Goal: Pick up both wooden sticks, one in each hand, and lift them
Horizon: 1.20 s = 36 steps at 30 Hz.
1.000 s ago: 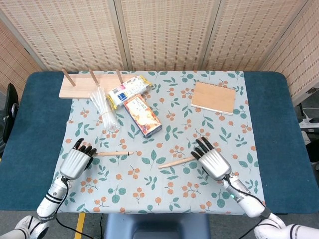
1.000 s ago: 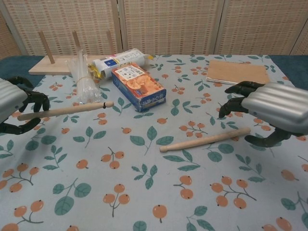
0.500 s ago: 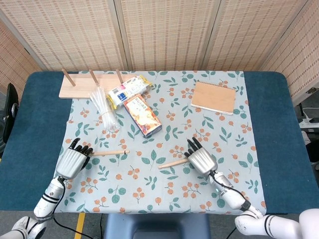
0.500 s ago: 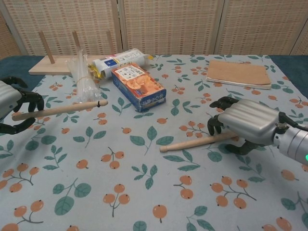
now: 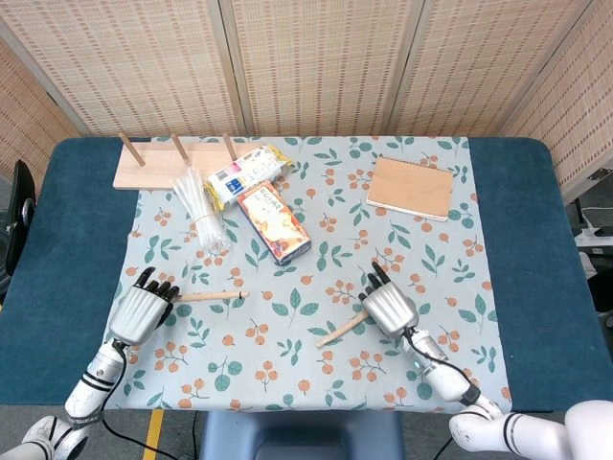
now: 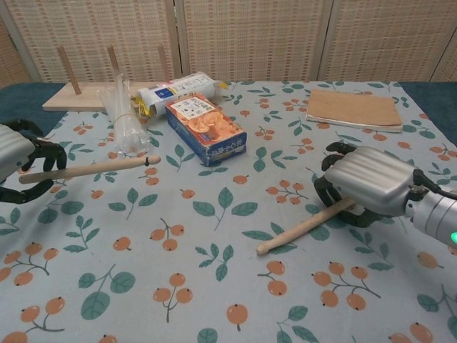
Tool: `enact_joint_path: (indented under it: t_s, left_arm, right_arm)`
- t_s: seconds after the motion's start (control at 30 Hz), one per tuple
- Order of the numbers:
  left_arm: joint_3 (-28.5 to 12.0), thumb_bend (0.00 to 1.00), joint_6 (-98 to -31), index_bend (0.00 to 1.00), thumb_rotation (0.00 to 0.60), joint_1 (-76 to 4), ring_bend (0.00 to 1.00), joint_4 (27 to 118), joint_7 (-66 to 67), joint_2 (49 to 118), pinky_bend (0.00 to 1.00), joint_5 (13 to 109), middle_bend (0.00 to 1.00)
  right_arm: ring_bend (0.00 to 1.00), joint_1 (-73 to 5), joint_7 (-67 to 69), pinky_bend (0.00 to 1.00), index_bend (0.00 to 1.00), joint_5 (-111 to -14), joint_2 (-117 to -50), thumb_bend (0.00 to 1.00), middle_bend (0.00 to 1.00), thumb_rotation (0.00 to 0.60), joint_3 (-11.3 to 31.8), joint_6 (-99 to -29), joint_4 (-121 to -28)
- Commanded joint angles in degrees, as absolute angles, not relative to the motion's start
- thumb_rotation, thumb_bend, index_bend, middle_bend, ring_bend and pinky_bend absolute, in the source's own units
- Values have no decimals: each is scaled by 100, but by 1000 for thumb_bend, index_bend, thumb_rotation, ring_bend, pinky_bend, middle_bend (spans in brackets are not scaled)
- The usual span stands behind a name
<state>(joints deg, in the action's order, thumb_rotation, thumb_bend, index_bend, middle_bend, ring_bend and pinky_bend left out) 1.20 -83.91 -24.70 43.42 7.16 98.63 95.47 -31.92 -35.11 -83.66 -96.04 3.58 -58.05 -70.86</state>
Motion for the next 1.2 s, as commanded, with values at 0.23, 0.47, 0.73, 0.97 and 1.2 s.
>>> enact_joint_path:
  t_s: [0.23, 0.47, 0.73, 0.97, 1.2]
  left_arm:
    - [106, 518, -8405, 898, 600, -2449, 595, 4338, 646, 9848, 265, 9519, 944]
    - [60, 516, -8379, 898, 600, -2465, 598, 4525, 549, 9754, 266, 9474, 944]
    - [-15, 518, -8292, 898, 600, -2495, 598, 4814, 542, 9649, 266, 9387, 944]
    - [-281, 518, -8017, 898, 600, -2542, 609, 5425, 289, 9378, 277, 9024, 944]
    - [-417, 516, -7852, 899, 600, -2626, 609, 6358, 440, 9043, 281, 8900, 944]
  right_arm:
    - [337, -3174, -3469, 122, 784, -8480, -9615, 303, 676, 600, 275, -6005, -7070]
    - [505, -3123, -3028, 217, 999, -8726, -9661, 304, 853, 600, 242, -6378, -6856]
    - [534, -3083, -2655, 238, 1000, -8843, -9572, 304, 884, 600, 202, -6548, -6844]
    - [546, -3038, -2067, 244, 1000, -8836, -9543, 304, 893, 600, 260, -6683, -7111]
    - [546, -3139, -1622, 245, 1000, -8745, -9598, 304, 893, 600, 528, -6728, -7784]
